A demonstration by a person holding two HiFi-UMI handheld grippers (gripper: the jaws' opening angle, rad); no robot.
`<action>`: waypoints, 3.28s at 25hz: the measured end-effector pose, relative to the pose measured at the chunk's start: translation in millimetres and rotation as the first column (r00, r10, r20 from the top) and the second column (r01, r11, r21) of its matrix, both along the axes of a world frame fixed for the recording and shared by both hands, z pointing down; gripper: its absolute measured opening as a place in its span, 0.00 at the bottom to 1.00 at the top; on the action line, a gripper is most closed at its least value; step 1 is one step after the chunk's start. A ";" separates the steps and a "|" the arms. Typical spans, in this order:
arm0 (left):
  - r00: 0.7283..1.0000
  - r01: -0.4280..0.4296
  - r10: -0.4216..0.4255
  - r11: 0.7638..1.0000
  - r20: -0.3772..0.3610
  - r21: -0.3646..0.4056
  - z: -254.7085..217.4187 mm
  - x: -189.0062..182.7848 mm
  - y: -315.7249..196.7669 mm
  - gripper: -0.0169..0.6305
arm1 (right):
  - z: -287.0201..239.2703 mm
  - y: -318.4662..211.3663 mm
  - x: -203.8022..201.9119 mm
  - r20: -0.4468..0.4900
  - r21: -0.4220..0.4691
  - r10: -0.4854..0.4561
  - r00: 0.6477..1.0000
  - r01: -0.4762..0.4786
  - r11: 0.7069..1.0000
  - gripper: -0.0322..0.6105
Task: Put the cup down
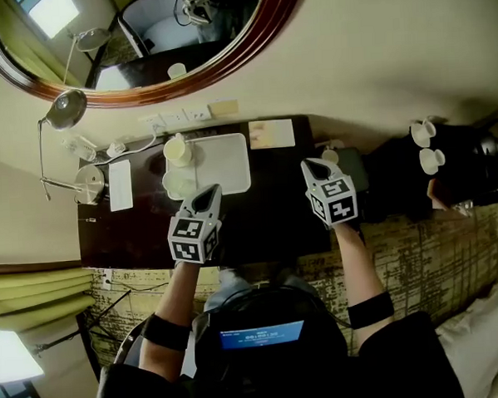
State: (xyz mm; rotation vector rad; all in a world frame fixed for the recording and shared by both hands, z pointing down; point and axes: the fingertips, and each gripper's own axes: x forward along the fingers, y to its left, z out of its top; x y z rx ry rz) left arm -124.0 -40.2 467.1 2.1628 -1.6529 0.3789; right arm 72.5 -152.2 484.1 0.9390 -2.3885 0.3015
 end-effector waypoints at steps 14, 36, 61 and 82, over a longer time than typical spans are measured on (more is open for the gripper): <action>1.000 -0.011 0.011 1.000 0.026 0.003 3.0 30.7 -5.7 0.03 | 8.6 7.1 67.4 0.054 -0.039 0.084 0.995 -0.082 0.996 0.05; 0.996 0.010 -0.006 0.999 0.083 -0.041 10.4 37.9 16.1 0.03 | 17.2 31.9 59.9 0.063 -0.070 -0.020 0.998 0.024 0.997 0.05; 0.859 -0.064 0.328 0.830 0.392 -0.554 144.6 -142.4 -15.8 0.69 | 57.5 96.5 -54.8 0.028 -0.166 -0.203 0.979 0.205 0.965 0.05; 0.872 -0.067 0.379 0.719 0.309 -0.692 203.7 -179.1 -24.8 0.62 | 86.0 99.1 -92.5 0.021 -0.228 -0.224 0.974 0.223 0.948 0.05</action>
